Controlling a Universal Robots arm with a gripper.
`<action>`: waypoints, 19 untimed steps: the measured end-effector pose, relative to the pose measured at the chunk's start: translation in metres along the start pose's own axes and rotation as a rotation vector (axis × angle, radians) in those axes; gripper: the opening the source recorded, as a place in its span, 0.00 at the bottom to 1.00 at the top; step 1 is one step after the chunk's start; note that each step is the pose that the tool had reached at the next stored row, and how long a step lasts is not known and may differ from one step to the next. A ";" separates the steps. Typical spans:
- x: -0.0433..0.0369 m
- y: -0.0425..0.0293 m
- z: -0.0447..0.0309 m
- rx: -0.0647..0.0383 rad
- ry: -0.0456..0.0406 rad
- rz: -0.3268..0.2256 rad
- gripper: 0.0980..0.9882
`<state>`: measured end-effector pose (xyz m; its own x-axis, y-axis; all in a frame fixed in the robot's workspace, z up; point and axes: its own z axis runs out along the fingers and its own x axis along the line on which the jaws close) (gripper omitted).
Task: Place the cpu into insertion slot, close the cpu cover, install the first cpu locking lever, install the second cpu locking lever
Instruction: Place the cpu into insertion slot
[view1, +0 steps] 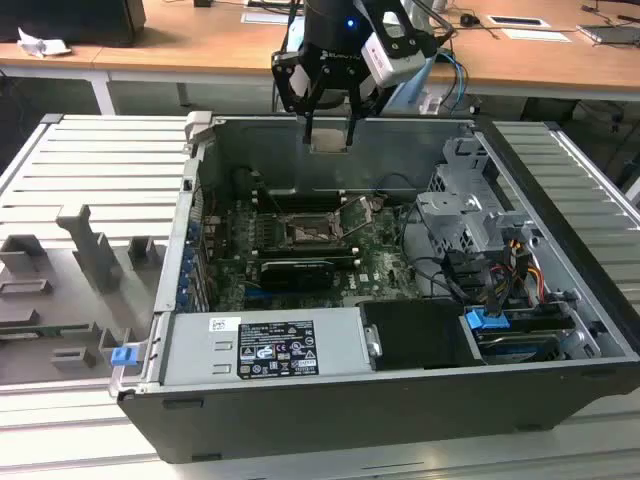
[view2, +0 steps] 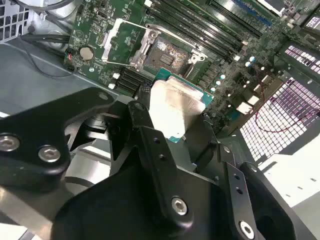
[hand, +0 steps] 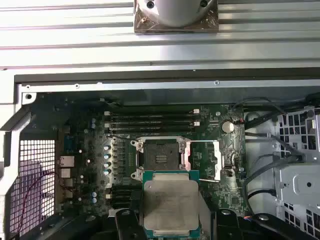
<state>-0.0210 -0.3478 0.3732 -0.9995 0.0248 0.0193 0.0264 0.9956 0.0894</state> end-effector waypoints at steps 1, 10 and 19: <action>0.0000 0.0000 0.0000 0.000 -0.0005 0.005 0.48; -0.0001 -0.0003 0.0037 -0.001 -0.0036 0.040 0.48; -0.0001 -0.0003 0.0043 -0.001 -0.0079 0.088 0.48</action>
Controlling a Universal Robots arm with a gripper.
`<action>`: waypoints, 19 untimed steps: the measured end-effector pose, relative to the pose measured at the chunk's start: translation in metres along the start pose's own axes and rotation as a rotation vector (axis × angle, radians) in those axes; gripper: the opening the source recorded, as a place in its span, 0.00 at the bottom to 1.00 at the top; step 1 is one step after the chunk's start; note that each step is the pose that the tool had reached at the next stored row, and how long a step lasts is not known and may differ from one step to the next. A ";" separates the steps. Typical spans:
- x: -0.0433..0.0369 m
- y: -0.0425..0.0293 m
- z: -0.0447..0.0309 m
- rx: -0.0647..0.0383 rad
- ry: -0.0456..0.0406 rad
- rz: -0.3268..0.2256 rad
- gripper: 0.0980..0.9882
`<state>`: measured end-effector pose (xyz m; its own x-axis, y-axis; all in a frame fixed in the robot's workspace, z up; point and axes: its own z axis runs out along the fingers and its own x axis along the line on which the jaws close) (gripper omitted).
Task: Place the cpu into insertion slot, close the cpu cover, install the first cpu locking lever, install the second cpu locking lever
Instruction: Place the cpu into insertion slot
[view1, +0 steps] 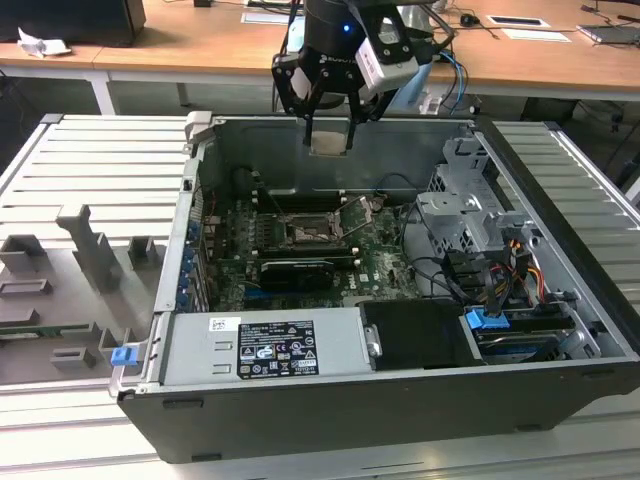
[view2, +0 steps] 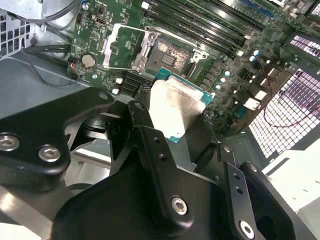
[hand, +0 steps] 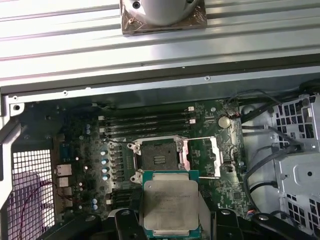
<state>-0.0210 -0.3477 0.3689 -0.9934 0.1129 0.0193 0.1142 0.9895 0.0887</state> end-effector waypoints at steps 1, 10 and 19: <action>0.0000 0.0000 0.0000 0.000 -0.0005 0.005 0.48; 0.0000 0.0000 0.0000 -0.002 -0.0071 0.080 0.48; 0.0000 0.0000 0.0002 -0.003 -0.0118 0.133 0.48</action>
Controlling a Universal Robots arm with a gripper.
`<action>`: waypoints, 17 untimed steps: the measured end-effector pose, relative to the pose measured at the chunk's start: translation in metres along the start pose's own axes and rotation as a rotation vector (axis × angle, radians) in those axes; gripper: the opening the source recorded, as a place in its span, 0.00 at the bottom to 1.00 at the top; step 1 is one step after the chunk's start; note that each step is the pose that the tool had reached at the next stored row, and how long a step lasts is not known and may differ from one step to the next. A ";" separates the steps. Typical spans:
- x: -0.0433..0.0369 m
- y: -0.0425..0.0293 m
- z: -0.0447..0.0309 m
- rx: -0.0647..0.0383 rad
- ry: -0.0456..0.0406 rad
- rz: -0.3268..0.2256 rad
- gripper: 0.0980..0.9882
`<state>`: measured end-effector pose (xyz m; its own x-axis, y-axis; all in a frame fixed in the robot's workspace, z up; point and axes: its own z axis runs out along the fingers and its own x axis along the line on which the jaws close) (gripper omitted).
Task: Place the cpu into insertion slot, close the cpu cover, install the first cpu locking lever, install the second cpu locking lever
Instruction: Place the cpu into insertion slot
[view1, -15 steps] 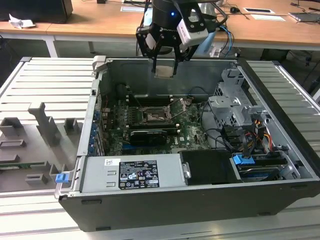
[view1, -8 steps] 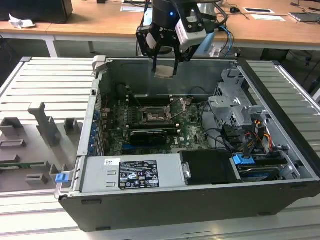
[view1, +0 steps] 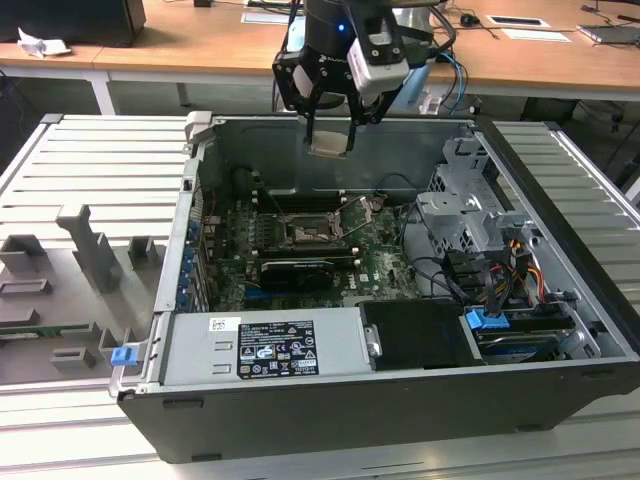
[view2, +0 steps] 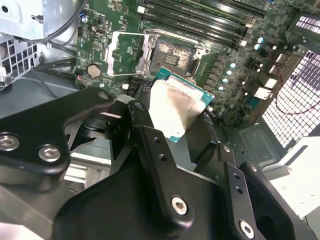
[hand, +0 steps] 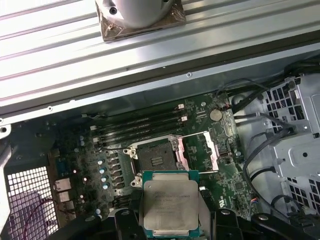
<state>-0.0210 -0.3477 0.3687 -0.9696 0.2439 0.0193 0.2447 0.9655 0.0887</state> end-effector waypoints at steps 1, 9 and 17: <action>0.0000 0.0000 0.0000 0.000 -0.0002 0.002 0.48; 0.0000 0.0000 0.0004 -0.001 -0.0020 0.022 0.48; 0.0000 -0.0001 0.0009 -0.001 -0.0052 0.058 0.48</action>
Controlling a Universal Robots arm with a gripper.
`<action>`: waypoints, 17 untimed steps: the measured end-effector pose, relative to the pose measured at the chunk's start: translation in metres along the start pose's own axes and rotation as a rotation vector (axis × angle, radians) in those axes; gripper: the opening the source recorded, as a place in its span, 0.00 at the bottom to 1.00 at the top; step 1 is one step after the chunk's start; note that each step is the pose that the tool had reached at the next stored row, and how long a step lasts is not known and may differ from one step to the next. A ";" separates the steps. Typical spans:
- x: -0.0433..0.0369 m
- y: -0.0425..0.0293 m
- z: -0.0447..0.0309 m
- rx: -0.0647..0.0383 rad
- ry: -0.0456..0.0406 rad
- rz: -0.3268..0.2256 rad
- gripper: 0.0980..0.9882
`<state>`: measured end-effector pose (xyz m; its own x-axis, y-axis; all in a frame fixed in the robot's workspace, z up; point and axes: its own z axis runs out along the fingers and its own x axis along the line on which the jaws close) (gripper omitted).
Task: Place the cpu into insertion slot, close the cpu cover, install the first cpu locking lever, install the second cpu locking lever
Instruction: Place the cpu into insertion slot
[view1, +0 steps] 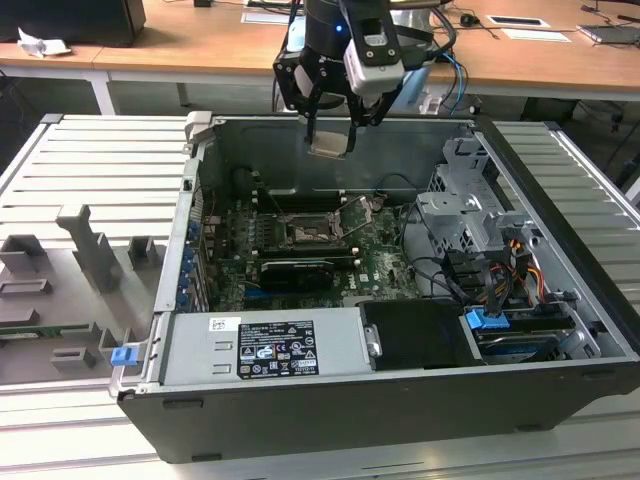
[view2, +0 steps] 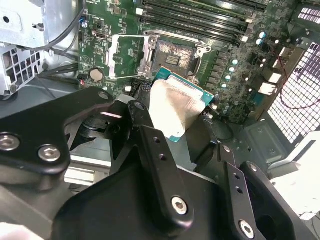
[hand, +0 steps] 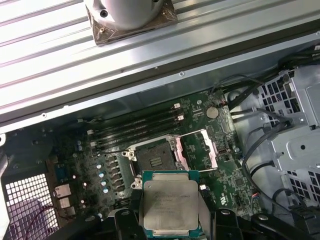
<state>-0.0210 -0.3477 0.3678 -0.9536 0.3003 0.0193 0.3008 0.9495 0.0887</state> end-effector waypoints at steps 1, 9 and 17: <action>0.0000 0.0000 0.0000 0.000 -0.0004 0.005 0.48; 0.0000 -0.0001 0.0007 -0.001 -0.0050 0.056 0.48; 0.0000 -0.0001 0.0012 -0.002 -0.0079 0.088 0.48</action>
<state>-0.0210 -0.3477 0.3666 -0.9233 0.3837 0.0193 0.3838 0.9191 0.0888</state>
